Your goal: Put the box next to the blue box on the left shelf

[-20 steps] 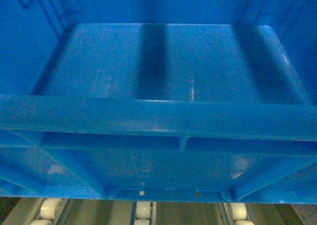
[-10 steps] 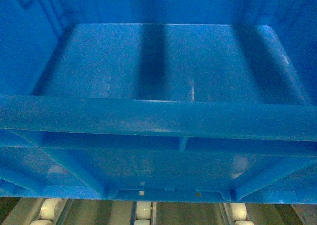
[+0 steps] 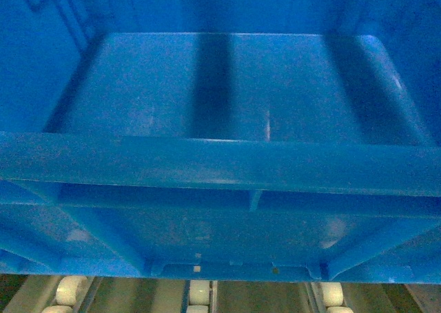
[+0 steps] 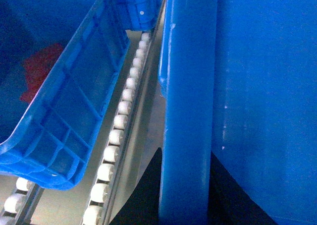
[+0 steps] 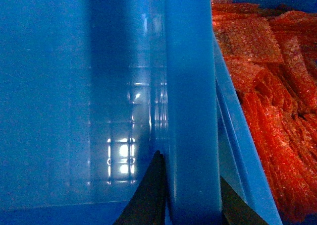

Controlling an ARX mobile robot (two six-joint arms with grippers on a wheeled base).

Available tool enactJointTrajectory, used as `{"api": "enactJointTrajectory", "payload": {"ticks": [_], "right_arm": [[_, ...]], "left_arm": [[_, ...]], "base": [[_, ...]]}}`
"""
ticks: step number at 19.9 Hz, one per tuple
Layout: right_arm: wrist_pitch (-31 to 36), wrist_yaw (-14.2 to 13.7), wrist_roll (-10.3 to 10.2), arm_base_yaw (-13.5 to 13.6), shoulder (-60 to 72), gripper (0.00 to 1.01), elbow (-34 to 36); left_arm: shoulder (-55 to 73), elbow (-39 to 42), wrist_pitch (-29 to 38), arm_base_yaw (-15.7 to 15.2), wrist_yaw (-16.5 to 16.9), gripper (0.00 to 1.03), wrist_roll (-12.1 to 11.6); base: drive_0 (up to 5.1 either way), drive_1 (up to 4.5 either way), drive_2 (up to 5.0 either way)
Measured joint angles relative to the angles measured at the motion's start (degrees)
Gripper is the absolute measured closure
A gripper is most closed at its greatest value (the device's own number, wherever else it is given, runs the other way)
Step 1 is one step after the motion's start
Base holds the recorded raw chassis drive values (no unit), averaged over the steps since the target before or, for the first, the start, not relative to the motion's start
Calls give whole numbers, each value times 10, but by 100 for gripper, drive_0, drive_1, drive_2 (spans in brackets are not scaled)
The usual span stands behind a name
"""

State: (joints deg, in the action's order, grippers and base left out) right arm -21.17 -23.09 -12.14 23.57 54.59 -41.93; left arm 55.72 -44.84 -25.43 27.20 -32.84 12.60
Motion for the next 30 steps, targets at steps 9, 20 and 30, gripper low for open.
{"api": "enactJointTrajectory", "payload": {"ticks": [9,20,30], "right_arm": [[0,0,0,0,0,90,0],[39,-115,7,39,-1,86,17],[-101,30,-73,11,87,86,-37]], "left_arm": [[0,0,0,0,0,90,0],[-1,43,122,39,-124,87,-41],[62,-51,-155,0,-83,85,52]], "base": [[0,0,0],[0,0,0],[0,0,0]]}}
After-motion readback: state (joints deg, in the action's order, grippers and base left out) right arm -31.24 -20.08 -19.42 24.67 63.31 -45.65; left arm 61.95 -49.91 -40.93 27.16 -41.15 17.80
